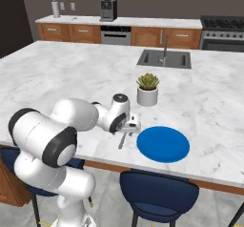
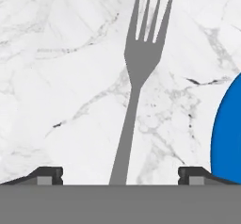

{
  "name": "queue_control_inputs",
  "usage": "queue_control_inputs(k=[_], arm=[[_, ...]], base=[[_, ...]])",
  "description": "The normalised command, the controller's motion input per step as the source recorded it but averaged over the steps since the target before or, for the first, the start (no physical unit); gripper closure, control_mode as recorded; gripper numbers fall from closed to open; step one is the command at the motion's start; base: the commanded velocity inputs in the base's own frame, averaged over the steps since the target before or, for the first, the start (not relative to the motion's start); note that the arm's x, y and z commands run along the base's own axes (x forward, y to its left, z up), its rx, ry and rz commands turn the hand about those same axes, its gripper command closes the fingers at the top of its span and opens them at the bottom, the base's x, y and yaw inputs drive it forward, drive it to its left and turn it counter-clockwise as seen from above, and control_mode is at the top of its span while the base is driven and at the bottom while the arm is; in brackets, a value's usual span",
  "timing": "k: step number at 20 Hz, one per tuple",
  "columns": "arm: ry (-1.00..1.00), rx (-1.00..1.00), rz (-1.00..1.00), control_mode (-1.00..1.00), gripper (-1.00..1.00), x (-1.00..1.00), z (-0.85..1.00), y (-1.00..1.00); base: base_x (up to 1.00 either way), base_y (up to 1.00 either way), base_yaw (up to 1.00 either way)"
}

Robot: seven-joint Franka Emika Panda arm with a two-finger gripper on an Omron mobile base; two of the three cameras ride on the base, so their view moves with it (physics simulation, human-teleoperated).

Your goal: Take the fork and place it on the left side of the plate. Then take the spoon and place it on the right side of the plate. Make sure they're directly next to the plate.

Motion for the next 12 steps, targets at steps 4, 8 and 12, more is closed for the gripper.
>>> queue_control_inputs(k=[4,8,12], arm=[[0.0,0.0,0.01,-1.0,-1.0,-0.21,0.71,0.31],[0.0,0.0,0.0,-1.0,-1.0,-0.32,0.61,0.45],[0.0,0.0,0.0,-1.0,-1.0,-0.62,0.53,0.54]], base=[[0.0,0.0,0.0],[0.0,0.0,0.0],[0.0,0.0,0.0]])
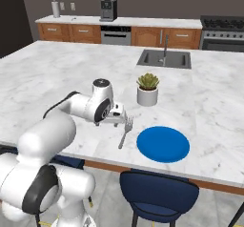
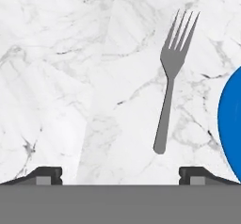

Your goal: Take the fork and place it on the left side of the plate. Then take the spoon and place it on the right side of the plate. Make sure they're directly next to the plate.

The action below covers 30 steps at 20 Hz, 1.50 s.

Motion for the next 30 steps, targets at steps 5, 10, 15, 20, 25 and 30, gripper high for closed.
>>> queue_control_inputs(k=[5,10,15,20,25,30], arm=[[0.0,0.0,0.0,-1.0,-1.0,-0.76,0.52,0.51],[-0.01,0.0,0.0,-1.0,-1.0,-0.72,0.52,0.29],[-0.11,0.0,0.02,-1.0,-1.0,-0.64,0.55,0.04],[-0.19,0.02,0.0,-1.0,-1.0,-0.76,0.44,0.0],[-0.13,0.07,0.0,-1.0,-1.0,-0.71,0.07,0.01],[0.0,0.0,0.0,-1.0,-1.0,-0.33,0.0,0.23]], base=[[0.0,0.0,0.0],[0.0,0.0,0.0],[0.0,0.0,0.0],[0.0,0.0,0.0],[0.0,0.0,0.0],[0.0,0.0,0.0]])
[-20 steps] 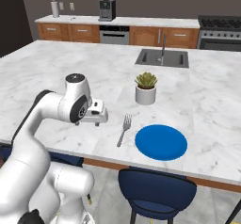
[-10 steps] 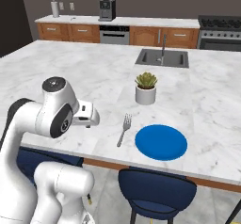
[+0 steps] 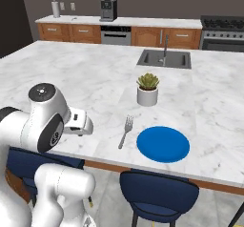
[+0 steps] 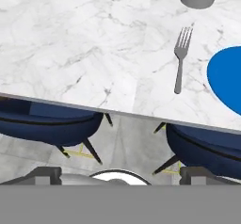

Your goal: Take the fork and place it on the left side of the plate. Then take the spoon and place it on the right side of the plate. Make sure they're directly next to the plate.

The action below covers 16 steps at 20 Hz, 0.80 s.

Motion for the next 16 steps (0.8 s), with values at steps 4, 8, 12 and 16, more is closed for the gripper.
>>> queue_control_inputs(k=[4,8,12,16], arm=[[0.0,0.0,0.0,1.0,-1.0,-0.15,-0.01,0.21],[0.0,0.0,0.0,1.0,-1.0,0.0,0.0,0.0],[0.0,0.0,0.0,1.0,-1.0,0.0,0.0,0.0],[0.0,0.0,0.0,1.0,-1.0,0.0,0.0,0.0]], base=[[-0.11,0.34,0.0],[-0.11,0.97,0.0],[-0.09,1.0,0.0],[-0.22,1.0,0.0]])
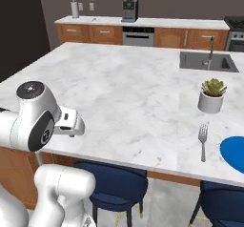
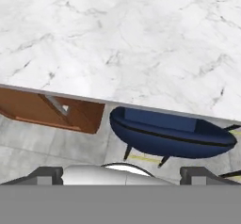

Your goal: Take the fork and place it on the left side of the plate. Then take the spoon and place it on the right side of the plate. Make sure they're directly next to the plate.

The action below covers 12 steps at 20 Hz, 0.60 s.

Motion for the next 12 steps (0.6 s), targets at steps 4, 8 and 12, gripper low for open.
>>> queue_control_inputs(k=[4,8,12], arm=[[0.0,0.0,0.0,1.0,-1.0,0.0,0.0,0.0],[0.0,0.0,0.0,1.0,-1.0,0.0,0.0,0.0],[0.0,0.0,0.0,1.0,-1.0,0.0,0.0,0.0]], base=[[-0.32,1.0,0.0],[-0.33,1.0,0.0],[-0.31,1.0,0.0]])
